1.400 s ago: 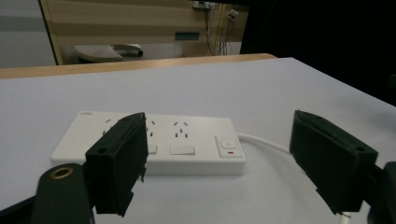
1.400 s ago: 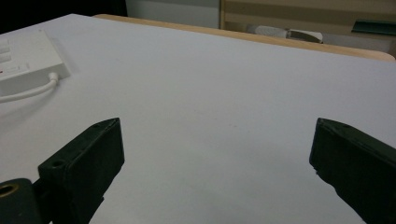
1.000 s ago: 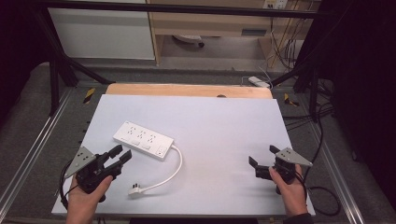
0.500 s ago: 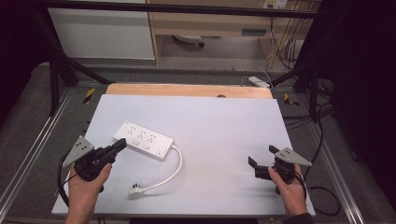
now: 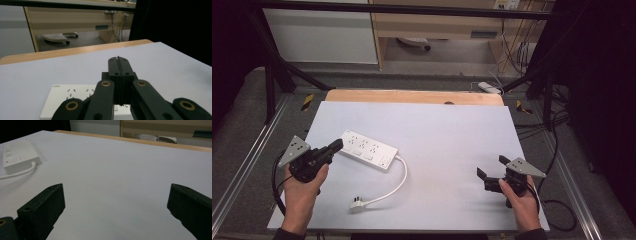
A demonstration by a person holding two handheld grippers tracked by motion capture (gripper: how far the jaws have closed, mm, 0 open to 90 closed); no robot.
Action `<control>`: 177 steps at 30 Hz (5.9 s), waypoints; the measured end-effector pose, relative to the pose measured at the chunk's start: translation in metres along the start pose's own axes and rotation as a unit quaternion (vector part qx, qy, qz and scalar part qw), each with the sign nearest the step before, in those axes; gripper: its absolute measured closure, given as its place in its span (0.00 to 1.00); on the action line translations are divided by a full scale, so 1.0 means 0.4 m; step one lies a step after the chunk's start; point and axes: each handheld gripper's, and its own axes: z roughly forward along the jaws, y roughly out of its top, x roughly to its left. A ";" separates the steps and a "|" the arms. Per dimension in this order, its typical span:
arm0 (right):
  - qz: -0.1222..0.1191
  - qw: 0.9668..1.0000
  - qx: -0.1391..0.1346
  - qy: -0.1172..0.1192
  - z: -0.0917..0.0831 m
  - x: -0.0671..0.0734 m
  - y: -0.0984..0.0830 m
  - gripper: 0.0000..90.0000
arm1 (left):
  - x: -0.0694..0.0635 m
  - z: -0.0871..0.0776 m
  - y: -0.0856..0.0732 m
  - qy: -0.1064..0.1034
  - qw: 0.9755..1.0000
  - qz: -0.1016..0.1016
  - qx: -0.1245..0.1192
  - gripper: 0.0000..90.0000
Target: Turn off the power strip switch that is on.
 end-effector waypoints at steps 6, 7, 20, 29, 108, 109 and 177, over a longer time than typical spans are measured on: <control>0.001 1.000 0.001 0.001 0.000 0.001 0.000 0.02 | 0.024 0.025 0.007 0.002 1.000 0.003 0.002 1.00; 0.001 1.000 0.001 0.001 0.000 0.001 0.000 0.02 | 0.027 0.030 0.007 0.003 1.000 0.005 0.003 1.00; 0.000 1.000 0.001 0.004 0.000 0.001 0.000 0.02 | 0.061 0.097 0.010 -0.001 1.000 0.000 0.020 1.00; -0.002 1.000 -0.001 0.006 -0.001 0.004 0.002 0.02 | 0.100 0.121 -0.011 0.017 0.999 -0.014 0.026 1.00; 0.002 1.000 0.005 0.014 -0.003 0.004 0.002 0.02 | 0.193 0.203 -0.149 0.068 0.986 -0.026 0.152 1.00; 0.003 1.000 0.005 0.015 -0.003 0.004 0.002 0.02 | 0.195 0.203 -0.150 0.068 0.985 -0.023 0.155 1.00; 0.003 1.000 0.007 0.015 -0.003 0.003 0.001 0.02 | 0.205 0.209 -0.163 0.069 0.985 -0.020 0.159 1.00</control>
